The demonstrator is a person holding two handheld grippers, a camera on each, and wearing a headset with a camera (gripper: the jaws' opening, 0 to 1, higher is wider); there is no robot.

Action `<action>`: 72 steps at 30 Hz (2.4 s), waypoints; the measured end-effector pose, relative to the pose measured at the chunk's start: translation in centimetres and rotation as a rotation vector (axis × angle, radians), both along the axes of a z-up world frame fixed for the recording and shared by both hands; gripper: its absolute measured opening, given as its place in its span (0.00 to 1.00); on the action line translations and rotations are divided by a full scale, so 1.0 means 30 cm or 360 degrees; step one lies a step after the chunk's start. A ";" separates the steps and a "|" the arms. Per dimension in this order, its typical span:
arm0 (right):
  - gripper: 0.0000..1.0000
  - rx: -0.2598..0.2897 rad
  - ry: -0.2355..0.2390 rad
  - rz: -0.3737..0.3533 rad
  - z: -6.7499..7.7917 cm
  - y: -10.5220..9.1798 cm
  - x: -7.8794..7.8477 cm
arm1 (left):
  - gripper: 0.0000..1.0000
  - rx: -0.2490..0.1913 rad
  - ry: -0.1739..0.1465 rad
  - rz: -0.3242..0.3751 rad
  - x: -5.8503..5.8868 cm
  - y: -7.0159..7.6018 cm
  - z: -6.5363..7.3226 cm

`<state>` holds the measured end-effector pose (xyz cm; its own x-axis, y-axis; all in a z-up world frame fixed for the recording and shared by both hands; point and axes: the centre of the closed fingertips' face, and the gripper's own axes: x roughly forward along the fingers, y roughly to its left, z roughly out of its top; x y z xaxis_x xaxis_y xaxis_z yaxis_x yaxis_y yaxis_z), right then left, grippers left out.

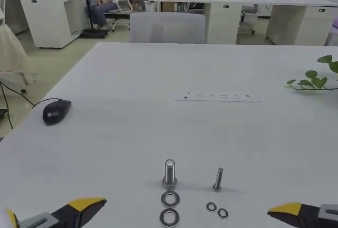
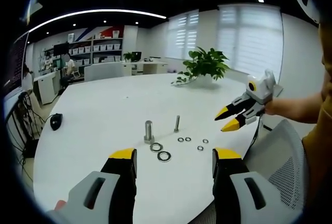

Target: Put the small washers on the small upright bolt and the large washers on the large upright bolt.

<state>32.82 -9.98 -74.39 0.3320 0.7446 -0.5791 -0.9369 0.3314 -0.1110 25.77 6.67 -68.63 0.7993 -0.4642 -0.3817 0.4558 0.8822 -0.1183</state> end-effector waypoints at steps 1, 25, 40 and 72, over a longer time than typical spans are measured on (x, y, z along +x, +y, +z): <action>0.28 -0.0012 -0.0001 0.0015 -0.002 0.001 0.002 | 0.58 0.0000 -0.0001 -0.0002 0.001 -0.001 0.001; 0.24 -0.0568 -0.0024 0.0510 -0.123 0.000 0.035 | 0.58 -0.0017 -0.0010 0.0019 -0.005 0.010 0.002; 0.21 -0.0837 0.0087 0.0764 -0.224 0.007 0.042 | 0.58 -0.0019 -0.0017 0.0016 0.000 0.016 -0.002; 0.15 -0.0977 0.0156 0.0978 -0.265 0.008 0.054 | 0.58 -0.0028 -0.0016 0.0024 0.002 -0.002 -0.003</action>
